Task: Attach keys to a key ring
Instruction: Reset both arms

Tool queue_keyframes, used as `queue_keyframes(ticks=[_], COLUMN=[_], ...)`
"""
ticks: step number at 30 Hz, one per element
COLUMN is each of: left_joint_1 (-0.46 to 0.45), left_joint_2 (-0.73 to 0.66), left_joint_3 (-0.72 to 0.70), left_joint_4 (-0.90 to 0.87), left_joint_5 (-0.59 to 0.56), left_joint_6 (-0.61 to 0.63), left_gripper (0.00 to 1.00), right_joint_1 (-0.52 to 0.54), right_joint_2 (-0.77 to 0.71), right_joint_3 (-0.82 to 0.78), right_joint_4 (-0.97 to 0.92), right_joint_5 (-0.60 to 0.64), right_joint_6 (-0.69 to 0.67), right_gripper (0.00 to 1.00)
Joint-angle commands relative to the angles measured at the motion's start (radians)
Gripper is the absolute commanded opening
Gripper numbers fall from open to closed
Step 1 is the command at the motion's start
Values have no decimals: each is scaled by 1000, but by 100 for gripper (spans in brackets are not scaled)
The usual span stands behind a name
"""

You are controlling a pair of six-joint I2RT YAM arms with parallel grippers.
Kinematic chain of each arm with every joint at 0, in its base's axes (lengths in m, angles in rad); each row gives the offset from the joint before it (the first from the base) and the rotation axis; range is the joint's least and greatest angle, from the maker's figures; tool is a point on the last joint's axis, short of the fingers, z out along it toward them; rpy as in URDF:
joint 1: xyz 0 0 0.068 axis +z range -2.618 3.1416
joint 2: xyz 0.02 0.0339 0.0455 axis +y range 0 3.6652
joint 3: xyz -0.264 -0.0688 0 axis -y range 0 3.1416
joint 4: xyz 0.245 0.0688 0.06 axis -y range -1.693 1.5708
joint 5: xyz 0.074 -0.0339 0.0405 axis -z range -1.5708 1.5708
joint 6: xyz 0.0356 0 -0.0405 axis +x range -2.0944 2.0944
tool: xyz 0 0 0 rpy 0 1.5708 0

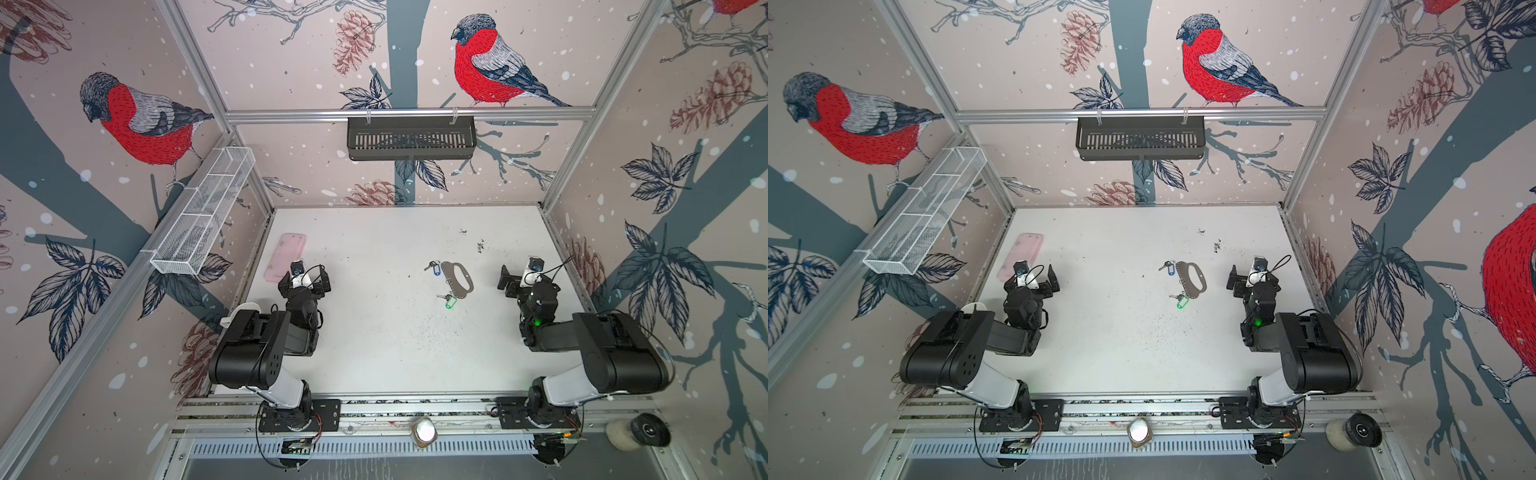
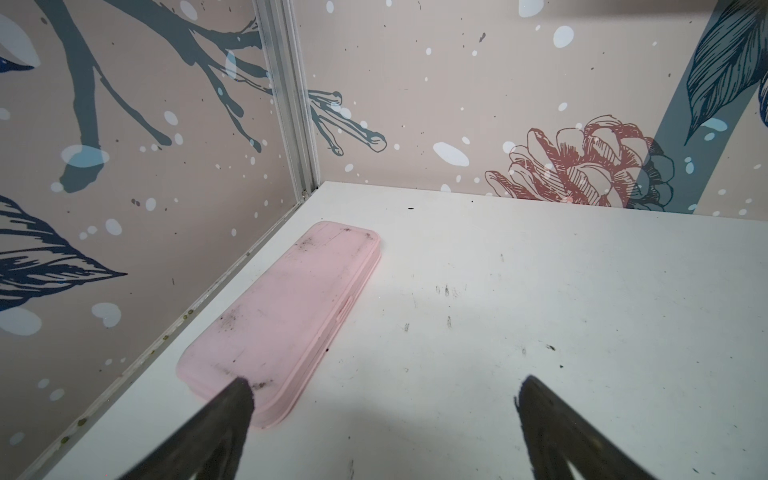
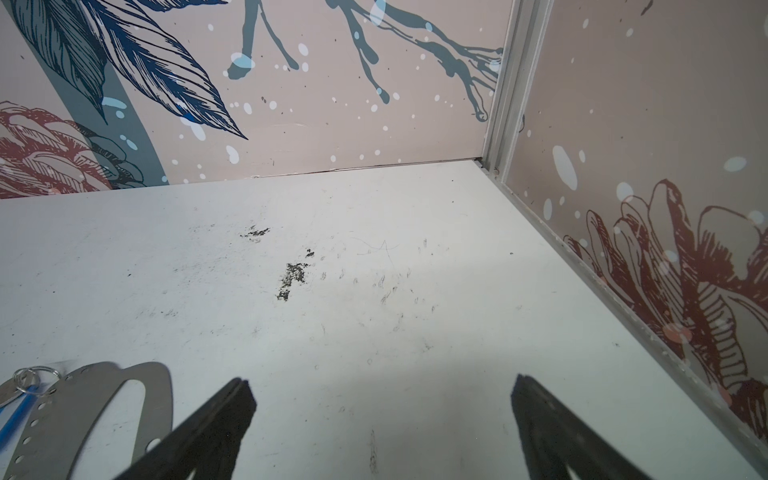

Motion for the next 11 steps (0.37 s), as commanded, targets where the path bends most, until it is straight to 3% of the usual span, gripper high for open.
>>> queue_keyframes(ticks=[1, 11], left_joint_1=[-1, -1], left_joint_2=[0, 0], left_joint_3=[-2, -1], left_joint_4=[43, 43], left_joint_5=[0, 0], left_joint_6=[6, 5], left_gripper=[99, 99], right_joint_1=[0, -1], right_joint_2=[-5, -3], right_joint_3=[5, 6], right_joint_4=[32, 31], right_joint_5=[10, 8], right_joint_6=[-10, -10], right_gripper=[100, 100])
